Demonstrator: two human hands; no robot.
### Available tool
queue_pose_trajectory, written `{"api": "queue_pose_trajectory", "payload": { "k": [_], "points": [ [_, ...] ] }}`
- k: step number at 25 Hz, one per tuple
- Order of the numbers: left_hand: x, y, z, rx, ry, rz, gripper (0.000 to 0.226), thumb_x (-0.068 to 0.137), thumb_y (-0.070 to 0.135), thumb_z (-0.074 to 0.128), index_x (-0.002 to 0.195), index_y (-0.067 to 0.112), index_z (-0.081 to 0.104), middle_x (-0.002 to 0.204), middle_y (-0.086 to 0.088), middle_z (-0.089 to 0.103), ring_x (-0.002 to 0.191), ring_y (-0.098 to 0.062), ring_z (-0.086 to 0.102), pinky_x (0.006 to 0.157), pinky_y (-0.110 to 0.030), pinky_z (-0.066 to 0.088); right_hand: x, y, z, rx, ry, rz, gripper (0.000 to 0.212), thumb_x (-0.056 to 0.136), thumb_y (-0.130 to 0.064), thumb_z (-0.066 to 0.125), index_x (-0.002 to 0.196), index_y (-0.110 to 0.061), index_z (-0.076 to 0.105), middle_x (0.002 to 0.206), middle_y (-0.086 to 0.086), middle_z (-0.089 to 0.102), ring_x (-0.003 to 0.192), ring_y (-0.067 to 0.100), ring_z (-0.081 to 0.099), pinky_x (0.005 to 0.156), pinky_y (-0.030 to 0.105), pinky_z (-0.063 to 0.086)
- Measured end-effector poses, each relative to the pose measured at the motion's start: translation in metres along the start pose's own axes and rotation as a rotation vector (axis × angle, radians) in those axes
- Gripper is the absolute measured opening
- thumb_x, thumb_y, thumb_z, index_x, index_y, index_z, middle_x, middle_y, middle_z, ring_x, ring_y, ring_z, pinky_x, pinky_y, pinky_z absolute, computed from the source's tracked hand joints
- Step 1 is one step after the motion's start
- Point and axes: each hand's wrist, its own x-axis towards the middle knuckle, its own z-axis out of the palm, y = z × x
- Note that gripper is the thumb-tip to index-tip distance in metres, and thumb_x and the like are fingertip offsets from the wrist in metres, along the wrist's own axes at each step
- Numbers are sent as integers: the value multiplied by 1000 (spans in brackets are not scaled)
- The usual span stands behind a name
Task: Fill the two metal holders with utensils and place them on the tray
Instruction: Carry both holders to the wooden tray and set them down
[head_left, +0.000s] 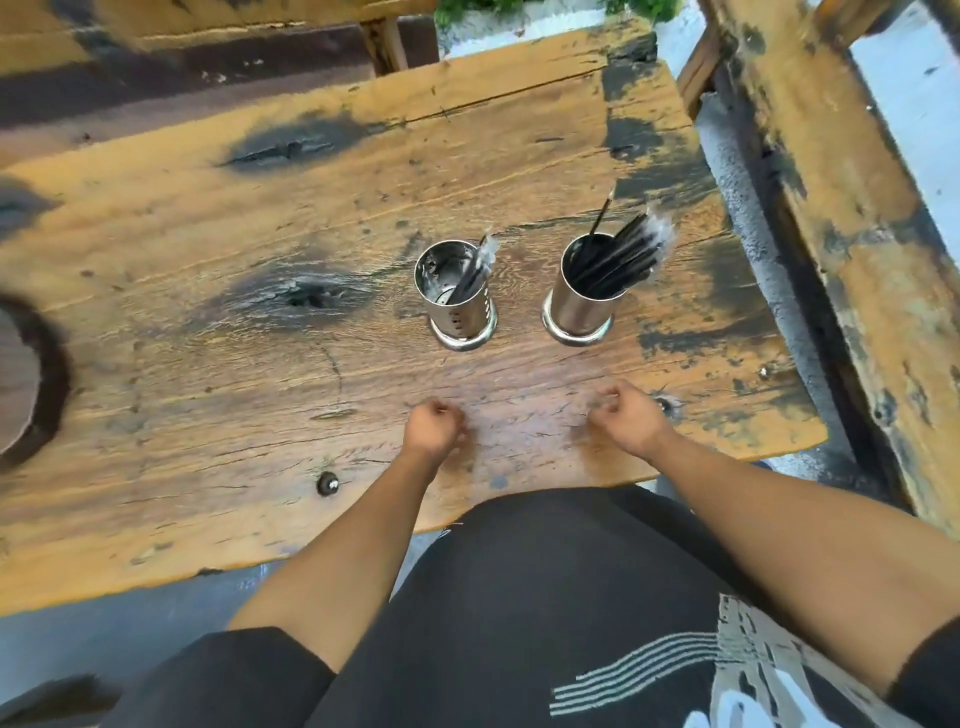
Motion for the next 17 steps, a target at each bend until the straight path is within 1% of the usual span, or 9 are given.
{"api": "queue_pose_trajectory", "payload": {
  "k": [1,3,5,7,11,13,14,15,17],
  "points": [
    [3,5,-3,4,62,27,8,97,11,60,93,15,55,94,-14,68,71,-26,60,59,-31,49,7,-6,-5,11,23,-8,48,89,-23,73,131,-12,53,97,3,67,98,22,63,80,25,41],
    [14,16,-6,-9,152,62,19,90,14,69,101,19,54,107,-16,69,85,-31,65,75,-41,57,23,-17,-17,38,89,-18,80,81,-32,83,146,-12,40,125,9,62,119,27,59,90,28,44],
    [23,32,-7,-22,184,97,43,85,19,77,119,16,51,121,-13,63,103,-30,65,94,-44,55,41,-26,-29,60,139,-38,108,72,-39,89,156,-16,25,148,12,43,136,29,45,111,39,41],
    [33,51,-6,-12,193,139,73,80,27,85,138,15,43,133,-11,54,118,-29,59,105,-44,50,56,-35,-39,99,146,-68,119,67,-39,93,158,-17,19,153,11,33,142,27,36,118,45,34],
    [62,79,0,-7,176,219,124,59,42,98,157,29,24,152,0,40,136,-18,46,120,-44,38,92,-42,-53,148,131,-143,111,41,-70,90,134,-23,52,134,-1,59,126,20,57,110,45,46],
    [82,84,3,-34,181,263,128,46,47,102,151,40,29,151,4,47,135,-16,53,118,-46,41,119,-27,-49,108,84,-181,102,40,-82,83,123,-24,68,123,-4,69,118,18,64,107,43,50],
    [85,89,3,-48,165,292,124,46,41,104,148,39,33,145,5,53,131,-13,57,116,-43,44,119,-28,-49,114,78,-169,101,40,-83,83,121,-23,71,122,-3,70,117,17,65,107,42,50],
    [81,97,4,-66,141,327,115,51,27,104,145,35,37,139,6,57,125,-9,60,113,-37,47,112,-36,-53,148,83,-181,95,43,-77,86,119,-21,74,120,-2,72,116,15,66,108,39,49],
    [78,110,8,-127,87,358,101,59,0,97,138,30,42,128,10,64,113,1,66,101,-21,51,104,-46,-56,147,67,-195,68,57,-46,97,115,-15,77,116,0,75,111,12,67,105,27,47]
  ]
}}
